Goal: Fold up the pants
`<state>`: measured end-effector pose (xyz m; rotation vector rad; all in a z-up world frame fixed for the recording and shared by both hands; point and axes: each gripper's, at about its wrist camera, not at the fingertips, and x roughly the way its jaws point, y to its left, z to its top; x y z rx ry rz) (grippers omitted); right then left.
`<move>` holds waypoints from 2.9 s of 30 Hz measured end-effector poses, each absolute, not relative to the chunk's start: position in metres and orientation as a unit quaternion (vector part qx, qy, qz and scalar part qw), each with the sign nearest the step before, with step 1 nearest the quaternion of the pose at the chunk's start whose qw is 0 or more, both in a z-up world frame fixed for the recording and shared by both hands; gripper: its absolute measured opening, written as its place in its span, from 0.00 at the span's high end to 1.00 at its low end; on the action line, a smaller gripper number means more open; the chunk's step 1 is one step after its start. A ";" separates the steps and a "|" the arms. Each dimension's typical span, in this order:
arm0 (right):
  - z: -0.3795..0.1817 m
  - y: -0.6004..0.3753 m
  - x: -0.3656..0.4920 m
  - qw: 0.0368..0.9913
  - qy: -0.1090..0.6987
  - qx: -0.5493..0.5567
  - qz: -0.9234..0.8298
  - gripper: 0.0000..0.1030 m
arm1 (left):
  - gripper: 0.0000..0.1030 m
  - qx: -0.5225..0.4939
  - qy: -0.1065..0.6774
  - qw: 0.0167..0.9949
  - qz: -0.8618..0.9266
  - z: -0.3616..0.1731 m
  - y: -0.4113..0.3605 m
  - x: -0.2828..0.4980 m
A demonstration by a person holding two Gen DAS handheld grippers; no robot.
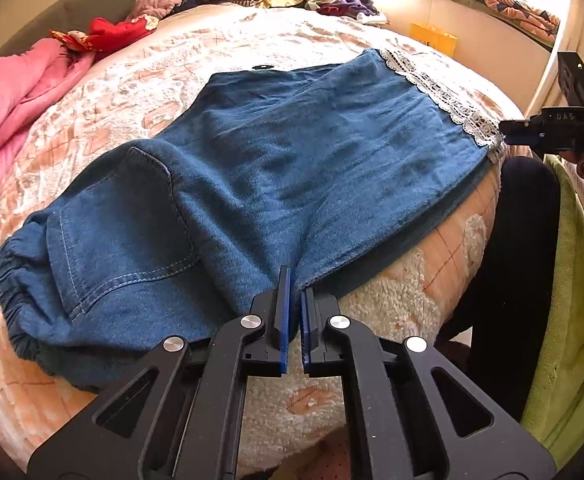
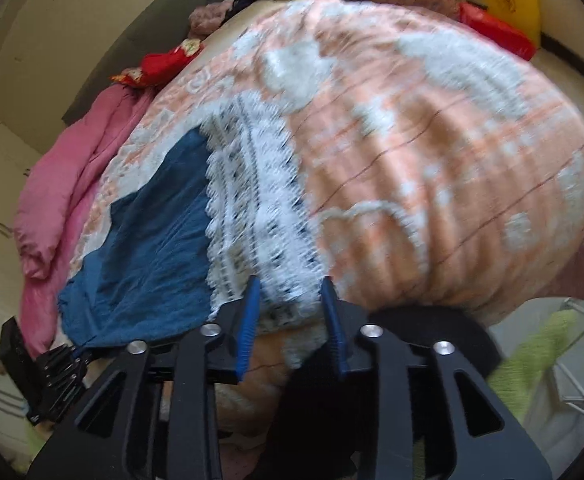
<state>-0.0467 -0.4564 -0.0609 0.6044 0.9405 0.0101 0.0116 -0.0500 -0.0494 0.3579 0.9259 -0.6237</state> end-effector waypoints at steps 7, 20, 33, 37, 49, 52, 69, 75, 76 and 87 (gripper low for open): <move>-0.030 -0.448 -0.050 0.882 0.404 0.243 0.007 0.59 | 0.83 0.155 0.437 0.835 -0.296 -0.040 -0.039 0.006; -0.023 -0.382 -0.016 0.893 0.423 0.131 0.084 0.46 | 0.41 0.033 0.433 0.890 -0.140 -0.005 0.072 0.035; -0.063 -0.385 0.006 0.864 0.478 0.133 0.084 0.46 | 0.65 0.005 0.463 0.883 -0.070 -0.032 0.097 0.071; -0.061 -0.389 -0.001 0.869 0.473 0.126 0.077 0.46 | 0.65 0.024 0.443 0.896 -0.030 -0.022 0.117 0.073; -0.048 -0.396 -0.018 0.882 0.451 0.117 0.071 0.46 | 0.58 0.009 0.399 0.916 -0.029 0.013 0.117 0.053; -0.041 -0.406 -0.024 0.888 0.439 0.123 0.057 0.46 | 0.48 0.011 0.381 0.923 -0.061 0.029 0.098 0.048; -0.066 -0.415 -0.030 0.872 0.482 0.077 0.040 0.87 | 0.45 0.098 0.466 0.865 -0.158 -0.057 -0.008 0.073; -0.065 -0.415 -0.029 0.871 0.486 0.063 0.023 0.74 | 0.42 0.096 0.467 0.864 -0.163 -0.060 -0.008 0.072; -0.062 -0.416 -0.030 0.874 0.482 0.063 0.019 0.73 | 0.41 0.097 0.467 0.864 -0.163 -0.061 -0.009 0.074; -0.028 -0.381 -0.005 0.902 0.425 0.024 0.069 0.65 | 0.41 0.110 0.414 0.882 -0.198 -0.010 -0.030 0.089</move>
